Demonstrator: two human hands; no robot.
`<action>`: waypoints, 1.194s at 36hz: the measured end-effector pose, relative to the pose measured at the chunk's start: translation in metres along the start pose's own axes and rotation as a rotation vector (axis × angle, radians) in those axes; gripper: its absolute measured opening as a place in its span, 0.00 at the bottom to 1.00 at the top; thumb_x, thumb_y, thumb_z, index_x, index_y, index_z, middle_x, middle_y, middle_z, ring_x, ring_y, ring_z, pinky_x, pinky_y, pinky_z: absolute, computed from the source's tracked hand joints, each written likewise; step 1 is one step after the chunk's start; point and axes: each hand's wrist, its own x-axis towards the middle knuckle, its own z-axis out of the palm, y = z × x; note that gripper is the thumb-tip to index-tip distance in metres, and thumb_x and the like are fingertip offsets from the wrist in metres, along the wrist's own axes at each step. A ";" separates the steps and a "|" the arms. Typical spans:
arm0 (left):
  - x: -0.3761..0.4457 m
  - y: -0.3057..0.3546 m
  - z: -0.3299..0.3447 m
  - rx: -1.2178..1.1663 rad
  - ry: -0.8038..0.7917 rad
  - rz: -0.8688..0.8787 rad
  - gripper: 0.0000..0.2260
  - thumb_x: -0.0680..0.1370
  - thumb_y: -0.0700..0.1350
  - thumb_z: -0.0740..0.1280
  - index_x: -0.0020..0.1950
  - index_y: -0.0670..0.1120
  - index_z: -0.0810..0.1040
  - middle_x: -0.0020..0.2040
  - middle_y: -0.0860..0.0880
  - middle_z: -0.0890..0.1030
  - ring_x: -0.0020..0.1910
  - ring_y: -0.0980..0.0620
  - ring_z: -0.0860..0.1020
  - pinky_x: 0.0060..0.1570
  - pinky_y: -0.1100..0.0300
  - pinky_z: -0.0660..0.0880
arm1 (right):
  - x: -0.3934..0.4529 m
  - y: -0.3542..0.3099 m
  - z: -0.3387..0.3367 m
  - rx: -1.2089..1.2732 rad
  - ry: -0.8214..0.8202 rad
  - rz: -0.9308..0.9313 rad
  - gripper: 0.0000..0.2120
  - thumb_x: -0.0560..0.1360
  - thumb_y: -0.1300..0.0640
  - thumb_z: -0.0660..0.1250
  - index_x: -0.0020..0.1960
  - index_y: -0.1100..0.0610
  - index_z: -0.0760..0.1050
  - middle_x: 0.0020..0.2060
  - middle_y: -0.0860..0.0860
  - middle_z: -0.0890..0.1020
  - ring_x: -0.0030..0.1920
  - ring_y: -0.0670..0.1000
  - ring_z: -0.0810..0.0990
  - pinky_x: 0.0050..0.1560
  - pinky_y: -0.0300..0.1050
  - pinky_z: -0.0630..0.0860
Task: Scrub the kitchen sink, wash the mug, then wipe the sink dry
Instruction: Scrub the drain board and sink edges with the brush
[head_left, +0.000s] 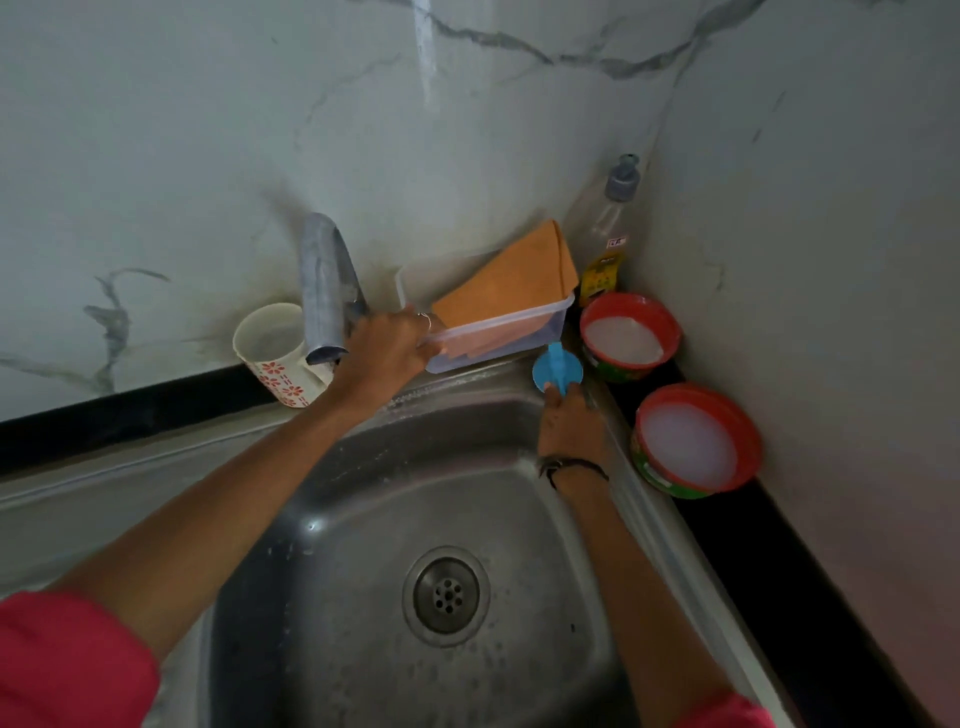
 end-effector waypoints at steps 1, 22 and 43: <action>0.000 0.000 0.000 -0.005 -0.019 -0.009 0.12 0.76 0.45 0.67 0.58 0.45 0.81 0.52 0.38 0.82 0.49 0.39 0.80 0.47 0.51 0.74 | 0.006 -0.005 -0.002 0.011 0.010 -0.005 0.20 0.82 0.51 0.51 0.68 0.62 0.65 0.59 0.63 0.76 0.58 0.61 0.75 0.52 0.51 0.72; -0.005 0.019 0.021 -0.011 -0.203 -0.099 0.08 0.76 0.39 0.64 0.52 0.37 0.78 0.50 0.35 0.80 0.51 0.37 0.78 0.46 0.52 0.73 | -0.037 0.020 -0.018 -0.147 0.045 -0.027 0.23 0.82 0.49 0.48 0.72 0.61 0.58 0.56 0.60 0.79 0.55 0.59 0.79 0.49 0.50 0.75; -0.066 0.036 0.035 -0.122 -0.082 -0.015 0.27 0.73 0.41 0.71 0.70 0.42 0.67 0.71 0.43 0.66 0.70 0.44 0.65 0.70 0.53 0.62 | -0.064 0.041 -0.028 -0.194 0.050 -0.034 0.21 0.82 0.49 0.50 0.70 0.60 0.62 0.55 0.59 0.80 0.54 0.59 0.80 0.48 0.50 0.75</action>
